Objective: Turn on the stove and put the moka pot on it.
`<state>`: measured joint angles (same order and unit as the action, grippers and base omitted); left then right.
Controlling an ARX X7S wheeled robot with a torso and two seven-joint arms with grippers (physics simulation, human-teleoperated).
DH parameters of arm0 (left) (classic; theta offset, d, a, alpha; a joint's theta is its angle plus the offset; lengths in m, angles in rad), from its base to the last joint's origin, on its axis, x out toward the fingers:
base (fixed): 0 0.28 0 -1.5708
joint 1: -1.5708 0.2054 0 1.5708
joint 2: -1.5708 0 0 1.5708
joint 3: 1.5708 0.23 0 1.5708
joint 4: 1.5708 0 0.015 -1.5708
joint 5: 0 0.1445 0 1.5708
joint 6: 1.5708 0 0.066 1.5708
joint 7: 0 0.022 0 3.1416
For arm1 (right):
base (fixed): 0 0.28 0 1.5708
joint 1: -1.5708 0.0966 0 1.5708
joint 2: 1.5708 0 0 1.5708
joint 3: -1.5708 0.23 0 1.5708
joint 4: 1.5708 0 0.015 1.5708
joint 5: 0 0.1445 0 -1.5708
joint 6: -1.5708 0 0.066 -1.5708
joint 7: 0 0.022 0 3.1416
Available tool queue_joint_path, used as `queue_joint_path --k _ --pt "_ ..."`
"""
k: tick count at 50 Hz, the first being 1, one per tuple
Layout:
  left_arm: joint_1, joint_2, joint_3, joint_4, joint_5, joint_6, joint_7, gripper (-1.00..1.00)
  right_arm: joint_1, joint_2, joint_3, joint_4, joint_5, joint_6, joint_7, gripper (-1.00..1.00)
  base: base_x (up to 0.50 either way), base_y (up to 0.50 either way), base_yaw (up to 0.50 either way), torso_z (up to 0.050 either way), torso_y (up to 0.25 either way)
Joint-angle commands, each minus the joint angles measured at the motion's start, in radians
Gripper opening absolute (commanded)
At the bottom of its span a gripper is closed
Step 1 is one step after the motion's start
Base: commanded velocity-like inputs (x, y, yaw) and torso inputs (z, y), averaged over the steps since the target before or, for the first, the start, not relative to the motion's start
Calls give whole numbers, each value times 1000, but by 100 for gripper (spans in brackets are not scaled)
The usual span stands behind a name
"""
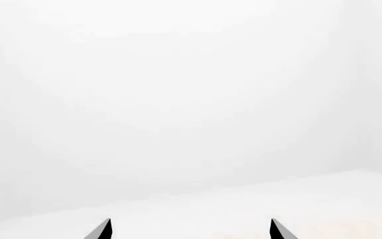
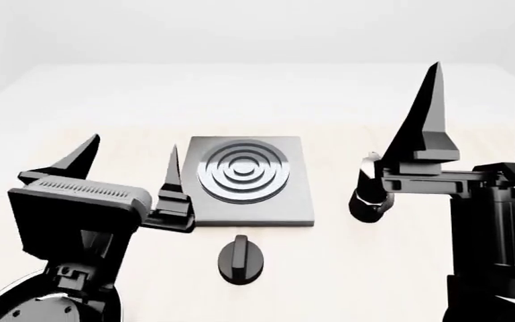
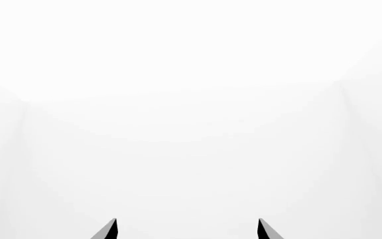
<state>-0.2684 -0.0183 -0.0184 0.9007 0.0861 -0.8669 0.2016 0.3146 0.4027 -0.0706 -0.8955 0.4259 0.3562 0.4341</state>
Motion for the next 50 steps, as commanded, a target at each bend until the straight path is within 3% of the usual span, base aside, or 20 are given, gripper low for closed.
queue_joint_path --k 1,9,28,50 --pt "29 10 -57 -156 -195 -15 -22 100 -5 5 -3 -2 4 -8 4 100 0 0 0 0 0" --pt "60 2 -50 -245 -307 -25 -42 100 5 9 -5 -10 14 -1 11 100 0 0 0 0 0" --pt "128 -13 33 -490 -406 76 -60 100 11 16 -6 -8 26 -6 20 100 0 0 0 0 0" --pt "126 -30 107 -521 -491 63 -87 100 5 28 -12 -6 31 -14 30 100 0 0 0 0 0"
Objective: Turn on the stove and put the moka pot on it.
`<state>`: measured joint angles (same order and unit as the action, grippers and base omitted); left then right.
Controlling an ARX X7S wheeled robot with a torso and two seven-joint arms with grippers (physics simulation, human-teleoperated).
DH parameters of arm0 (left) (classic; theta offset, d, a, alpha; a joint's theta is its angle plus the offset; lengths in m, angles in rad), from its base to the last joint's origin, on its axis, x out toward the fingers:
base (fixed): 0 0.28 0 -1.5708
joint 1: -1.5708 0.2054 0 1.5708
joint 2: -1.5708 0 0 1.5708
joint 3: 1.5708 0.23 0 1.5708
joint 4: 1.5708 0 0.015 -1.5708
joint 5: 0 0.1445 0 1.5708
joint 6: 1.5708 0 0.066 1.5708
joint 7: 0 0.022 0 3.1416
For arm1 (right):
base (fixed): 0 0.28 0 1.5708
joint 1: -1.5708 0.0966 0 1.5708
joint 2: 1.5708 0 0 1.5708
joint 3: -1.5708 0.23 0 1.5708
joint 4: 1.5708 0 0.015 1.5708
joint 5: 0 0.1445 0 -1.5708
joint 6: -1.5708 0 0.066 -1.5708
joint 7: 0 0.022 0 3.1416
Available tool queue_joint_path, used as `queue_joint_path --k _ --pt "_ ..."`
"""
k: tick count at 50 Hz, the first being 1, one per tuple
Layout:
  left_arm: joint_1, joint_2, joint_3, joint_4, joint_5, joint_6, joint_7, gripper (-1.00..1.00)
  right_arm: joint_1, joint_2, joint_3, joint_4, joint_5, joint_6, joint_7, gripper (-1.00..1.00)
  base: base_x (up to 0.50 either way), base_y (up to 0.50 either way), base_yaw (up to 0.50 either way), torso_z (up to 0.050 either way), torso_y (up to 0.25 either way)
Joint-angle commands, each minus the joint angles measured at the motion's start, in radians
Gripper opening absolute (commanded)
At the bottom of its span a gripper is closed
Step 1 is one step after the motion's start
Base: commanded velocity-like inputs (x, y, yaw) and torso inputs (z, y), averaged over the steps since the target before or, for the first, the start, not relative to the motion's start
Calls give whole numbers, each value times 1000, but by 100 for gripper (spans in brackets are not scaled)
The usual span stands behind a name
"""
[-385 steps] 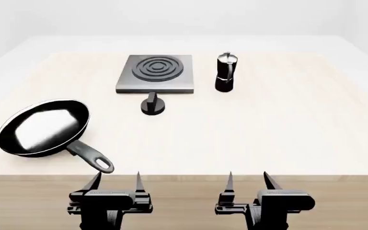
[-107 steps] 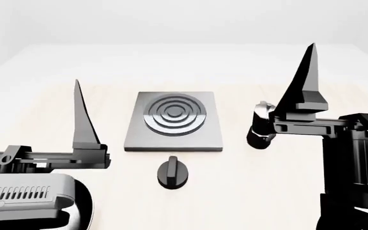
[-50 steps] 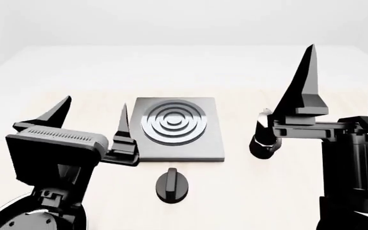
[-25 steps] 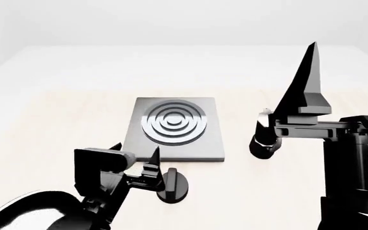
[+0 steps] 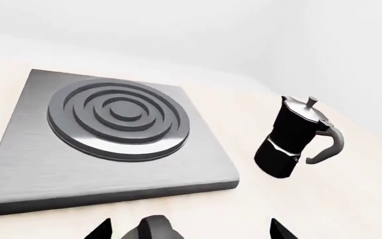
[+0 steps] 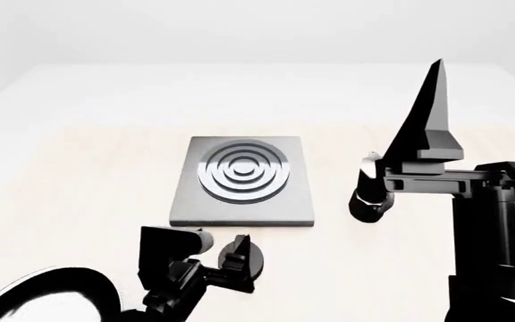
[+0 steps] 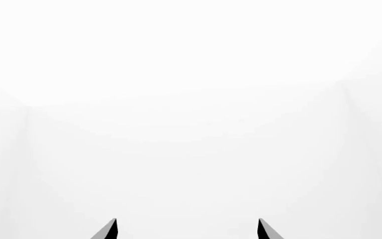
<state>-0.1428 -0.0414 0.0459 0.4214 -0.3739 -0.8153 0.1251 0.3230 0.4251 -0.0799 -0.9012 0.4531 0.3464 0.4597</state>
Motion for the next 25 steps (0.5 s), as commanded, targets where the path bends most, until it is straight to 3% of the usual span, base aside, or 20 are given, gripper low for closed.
queue_joint_path --k 1,25 --pt "-1 -9 51 -58 -27 19 -10 100 -4 6 -4 -1 2 -5 4 100 0 0 0 0 0" --pt "-21 -19 133 -161 -42 66 -36 100 -11 15 -14 3 4 -17 12 100 0 0 0 0 0"
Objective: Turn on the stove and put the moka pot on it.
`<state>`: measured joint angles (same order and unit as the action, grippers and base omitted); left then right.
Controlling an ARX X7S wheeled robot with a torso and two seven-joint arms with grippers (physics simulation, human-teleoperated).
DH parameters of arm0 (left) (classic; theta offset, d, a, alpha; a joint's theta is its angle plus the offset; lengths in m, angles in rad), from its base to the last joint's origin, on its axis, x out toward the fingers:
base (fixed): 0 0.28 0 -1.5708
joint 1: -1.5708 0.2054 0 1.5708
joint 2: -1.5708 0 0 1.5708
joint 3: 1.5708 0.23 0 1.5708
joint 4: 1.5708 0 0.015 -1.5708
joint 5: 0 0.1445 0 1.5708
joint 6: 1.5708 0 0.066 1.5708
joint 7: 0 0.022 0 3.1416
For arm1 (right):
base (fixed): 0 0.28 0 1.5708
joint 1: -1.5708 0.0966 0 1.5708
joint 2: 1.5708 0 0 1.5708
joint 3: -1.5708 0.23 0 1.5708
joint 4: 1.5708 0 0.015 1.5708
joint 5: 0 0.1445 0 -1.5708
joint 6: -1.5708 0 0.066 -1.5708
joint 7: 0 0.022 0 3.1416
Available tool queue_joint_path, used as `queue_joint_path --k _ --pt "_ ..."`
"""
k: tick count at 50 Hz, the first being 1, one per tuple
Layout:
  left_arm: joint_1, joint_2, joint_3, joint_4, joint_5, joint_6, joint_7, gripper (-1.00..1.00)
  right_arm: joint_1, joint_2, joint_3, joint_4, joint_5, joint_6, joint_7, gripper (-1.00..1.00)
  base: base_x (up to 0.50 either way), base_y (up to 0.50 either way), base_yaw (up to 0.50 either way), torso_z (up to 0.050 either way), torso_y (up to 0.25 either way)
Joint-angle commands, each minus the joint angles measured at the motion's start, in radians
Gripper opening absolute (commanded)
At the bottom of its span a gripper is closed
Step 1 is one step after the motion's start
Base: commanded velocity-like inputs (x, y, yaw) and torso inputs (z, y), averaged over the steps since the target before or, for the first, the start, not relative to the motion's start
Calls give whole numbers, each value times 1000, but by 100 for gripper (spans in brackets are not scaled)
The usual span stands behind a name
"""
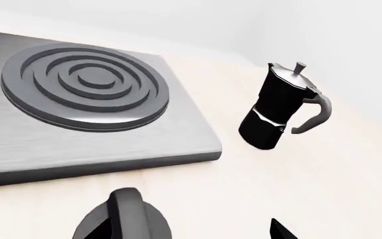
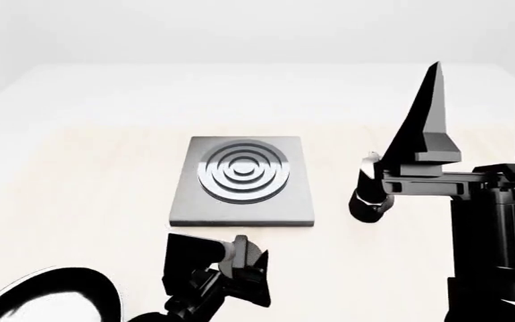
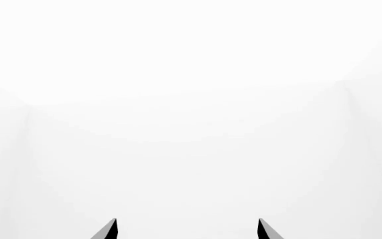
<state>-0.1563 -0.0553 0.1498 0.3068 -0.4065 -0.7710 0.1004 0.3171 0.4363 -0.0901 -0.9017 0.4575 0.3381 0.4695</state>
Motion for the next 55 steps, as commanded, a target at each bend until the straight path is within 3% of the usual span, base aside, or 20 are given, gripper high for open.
queue_joint_path --k 1,25,55 --pt "-8 -6 31 -47 -11 20 -14 100 -4 5 -4 4 0 -8 2 100 0 0 0 0 0" --pt "-28 -28 72 -71 -11 3 -92 100 -6 12 -8 15 3 -26 6 100 0 0 0 0 0" --pt "-58 -40 98 -186 -35 67 -98 100 -9 18 -25 19 -4 -37 14 100 0 0 0 0 0"
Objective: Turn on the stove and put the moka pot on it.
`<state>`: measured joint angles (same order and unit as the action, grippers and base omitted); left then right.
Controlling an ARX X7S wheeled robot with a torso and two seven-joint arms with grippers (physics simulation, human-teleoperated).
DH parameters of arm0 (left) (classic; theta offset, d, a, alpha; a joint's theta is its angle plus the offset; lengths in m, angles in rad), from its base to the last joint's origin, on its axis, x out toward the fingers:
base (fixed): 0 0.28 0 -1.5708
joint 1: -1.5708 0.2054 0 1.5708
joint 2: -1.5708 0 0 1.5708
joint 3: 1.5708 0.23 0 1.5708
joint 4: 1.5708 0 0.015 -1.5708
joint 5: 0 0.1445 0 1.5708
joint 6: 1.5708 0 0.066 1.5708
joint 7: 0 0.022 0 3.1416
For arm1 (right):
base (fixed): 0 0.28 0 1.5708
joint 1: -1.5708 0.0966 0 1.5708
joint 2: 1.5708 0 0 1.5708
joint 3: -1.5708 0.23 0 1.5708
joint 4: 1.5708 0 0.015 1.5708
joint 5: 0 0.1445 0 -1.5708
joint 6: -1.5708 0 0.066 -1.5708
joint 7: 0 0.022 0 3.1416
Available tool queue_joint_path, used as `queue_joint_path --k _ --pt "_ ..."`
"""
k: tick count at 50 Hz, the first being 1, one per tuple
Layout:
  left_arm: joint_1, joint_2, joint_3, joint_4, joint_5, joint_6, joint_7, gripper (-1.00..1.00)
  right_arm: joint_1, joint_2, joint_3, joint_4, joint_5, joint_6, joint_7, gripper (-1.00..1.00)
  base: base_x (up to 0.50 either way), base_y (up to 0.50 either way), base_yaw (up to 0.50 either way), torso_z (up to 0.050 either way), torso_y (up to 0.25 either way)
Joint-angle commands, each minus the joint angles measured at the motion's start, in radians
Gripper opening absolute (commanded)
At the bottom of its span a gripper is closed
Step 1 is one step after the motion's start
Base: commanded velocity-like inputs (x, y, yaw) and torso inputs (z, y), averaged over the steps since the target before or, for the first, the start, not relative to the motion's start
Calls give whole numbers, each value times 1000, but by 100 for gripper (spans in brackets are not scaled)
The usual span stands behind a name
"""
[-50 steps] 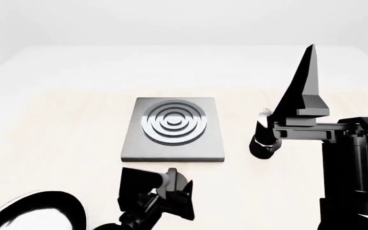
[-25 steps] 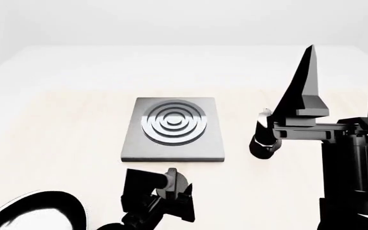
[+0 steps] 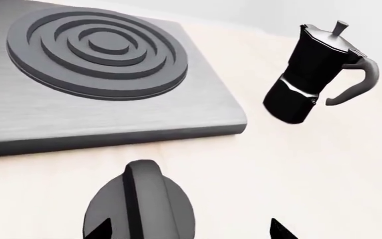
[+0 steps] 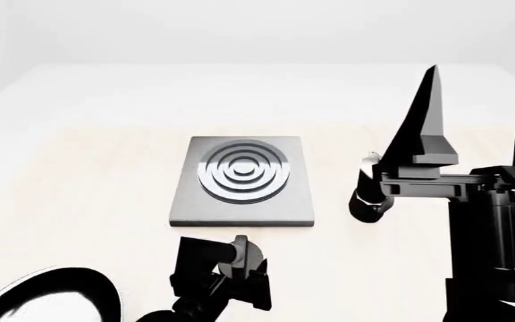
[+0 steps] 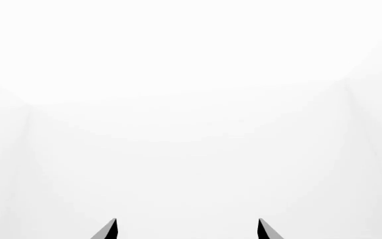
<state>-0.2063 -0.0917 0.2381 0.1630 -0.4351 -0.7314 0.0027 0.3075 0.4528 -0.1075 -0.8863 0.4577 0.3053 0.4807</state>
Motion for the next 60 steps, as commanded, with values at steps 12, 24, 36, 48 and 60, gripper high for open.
queue_joint_path --k 12,24,36,48,60 --pt "-15 -9 21 -67 -17 38 -5 100 5 7 -11 -5 2 4 11 100 0 0 0 0 0" --pt "-32 -7 43 -106 -23 52 -4 100 5 12 -11 -5 7 0 15 100 0 0 0 0 0" --pt "-33 -5 66 -129 -33 63 -5 100 5 14 -15 -1 7 -5 18 100 0 0 0 0 0" --pt "-28 -2 88 -156 -40 91 -3 100 0 16 -16 4 6 -14 19 100 0 0 0 0 0" --pt "-26 -1 129 -137 -55 78 -5 100 -2 17 -18 10 6 -20 21 100 0 0 0 0 0"
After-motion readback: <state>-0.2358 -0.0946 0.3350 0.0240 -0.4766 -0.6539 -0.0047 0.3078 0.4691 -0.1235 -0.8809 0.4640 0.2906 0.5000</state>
